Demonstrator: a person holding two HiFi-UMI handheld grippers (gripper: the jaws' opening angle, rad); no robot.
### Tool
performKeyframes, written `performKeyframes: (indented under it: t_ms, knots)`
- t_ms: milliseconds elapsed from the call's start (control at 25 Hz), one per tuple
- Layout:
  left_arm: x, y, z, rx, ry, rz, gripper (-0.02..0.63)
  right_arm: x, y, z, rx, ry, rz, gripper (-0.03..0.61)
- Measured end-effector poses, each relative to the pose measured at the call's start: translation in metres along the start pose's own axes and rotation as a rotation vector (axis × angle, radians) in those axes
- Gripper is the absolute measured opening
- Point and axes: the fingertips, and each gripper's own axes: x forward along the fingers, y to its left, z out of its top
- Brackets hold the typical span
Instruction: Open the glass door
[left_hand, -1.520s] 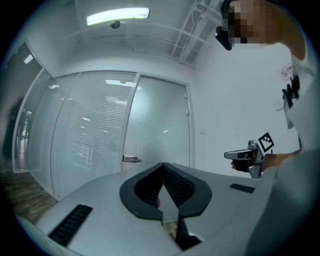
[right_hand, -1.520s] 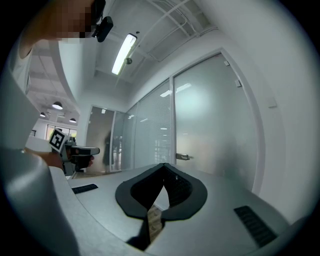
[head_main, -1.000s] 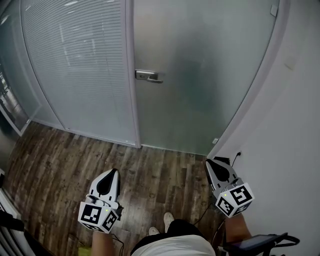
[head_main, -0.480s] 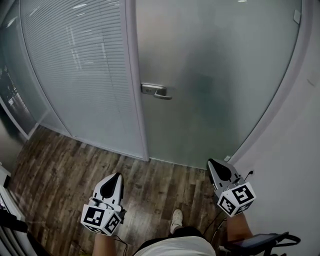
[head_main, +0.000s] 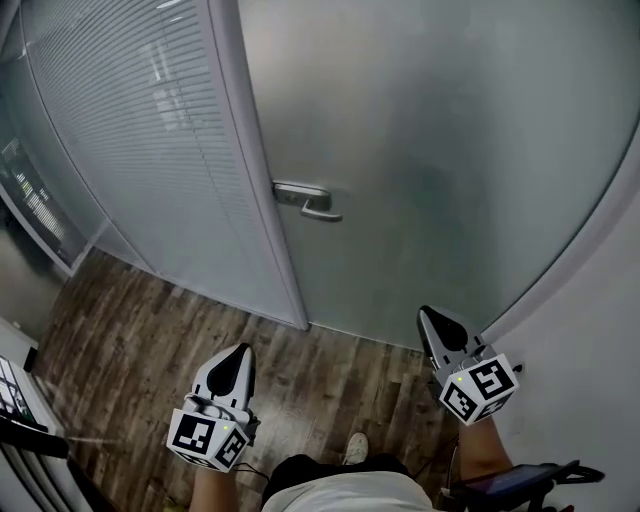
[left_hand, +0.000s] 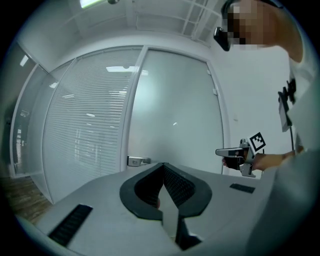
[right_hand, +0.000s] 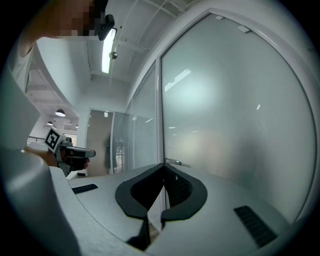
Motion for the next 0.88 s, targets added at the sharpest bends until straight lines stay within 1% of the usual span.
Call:
performKeyframes:
  t_ms: [160,360,440,520,640,880]
  knots:
    - [0.029,0.003,-0.001,0.003,0.012,-0.004,0.002,0.016,-0.015,-0.007,0.012,-0.016,0.039,-0.003]
    - [0.072,0.020,-0.007,-0.003,-0.002,-0.035,0.002,0.050,-0.032,-0.020,0.002,-0.001,0.031,-0.003]
    - [0.079,0.027,-0.024,0.001,-0.010,-0.050,0.002,0.055,-0.030,-0.036,-0.012,-0.004,0.020,-0.003]
    - [0.087,0.034,-0.048,0.008,-0.023,-0.066,0.002,0.059,-0.031,-0.058,-0.024,-0.014,0.003,-0.003]
    - [0.124,0.056,-0.073,0.011,-0.038,-0.098,0.002,0.085,-0.044,-0.080,-0.038,-0.015,-0.027,-0.003]
    - [0.173,0.124,-0.059,0.005,-0.032,-0.143,0.002,0.160,-0.037,-0.061,-0.055,0.015,-0.068,-0.003]
